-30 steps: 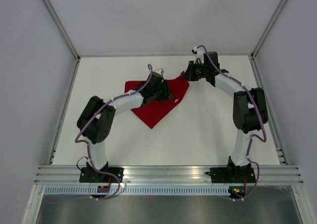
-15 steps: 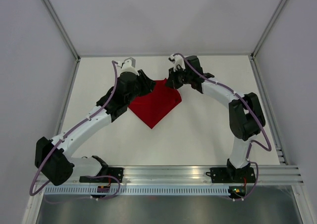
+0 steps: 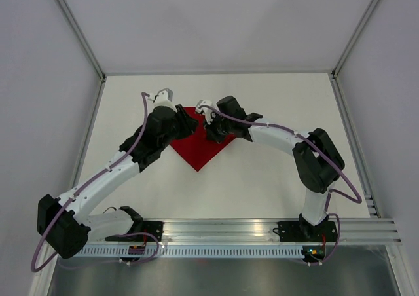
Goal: Fold the napkin, place the utensils inside, and roll it up
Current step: Fold the napkin at the center of the board.
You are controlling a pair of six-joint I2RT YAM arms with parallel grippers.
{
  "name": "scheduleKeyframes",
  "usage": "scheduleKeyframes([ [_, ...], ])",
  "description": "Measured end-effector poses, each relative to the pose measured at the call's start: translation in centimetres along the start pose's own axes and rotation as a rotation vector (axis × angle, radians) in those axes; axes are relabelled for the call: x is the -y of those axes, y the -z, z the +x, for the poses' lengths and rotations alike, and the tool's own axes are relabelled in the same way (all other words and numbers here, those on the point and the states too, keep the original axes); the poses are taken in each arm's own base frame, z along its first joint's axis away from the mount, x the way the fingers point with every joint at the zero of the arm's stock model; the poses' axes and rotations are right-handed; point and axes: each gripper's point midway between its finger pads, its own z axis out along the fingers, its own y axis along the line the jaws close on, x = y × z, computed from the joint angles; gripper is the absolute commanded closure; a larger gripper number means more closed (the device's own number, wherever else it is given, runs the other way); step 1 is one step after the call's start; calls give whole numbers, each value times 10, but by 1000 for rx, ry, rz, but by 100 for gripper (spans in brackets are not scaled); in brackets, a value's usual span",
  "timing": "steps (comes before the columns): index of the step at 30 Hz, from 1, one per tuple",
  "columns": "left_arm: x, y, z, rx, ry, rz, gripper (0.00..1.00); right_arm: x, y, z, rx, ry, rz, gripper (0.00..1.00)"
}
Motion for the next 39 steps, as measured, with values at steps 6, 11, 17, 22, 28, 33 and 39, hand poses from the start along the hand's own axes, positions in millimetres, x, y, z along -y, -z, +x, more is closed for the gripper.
scheduleKeyframes([
  [6,-4,5,-1,13,12,-10,60,-14,-7,24,-58,64,-19,91],
  [11,-11,10,4,0,10,-28,59,-22,-11,42,-93,78,-26,91],
  [17,-16,14,8,-13,6,-41,59,-28,-13,50,-106,85,-34,91],
  [22,-16,16,7,-10,7,-40,59,-30,-14,48,-100,84,-36,90],
  [28,-20,21,9,-7,8,-41,59,-36,-16,49,-102,87,-49,85],
  [33,-22,25,8,3,9,-44,56,-39,-18,50,-105,89,-58,76],
  [39,-20,32,-1,38,17,-36,53,-43,-22,55,-118,84,-77,68],
])
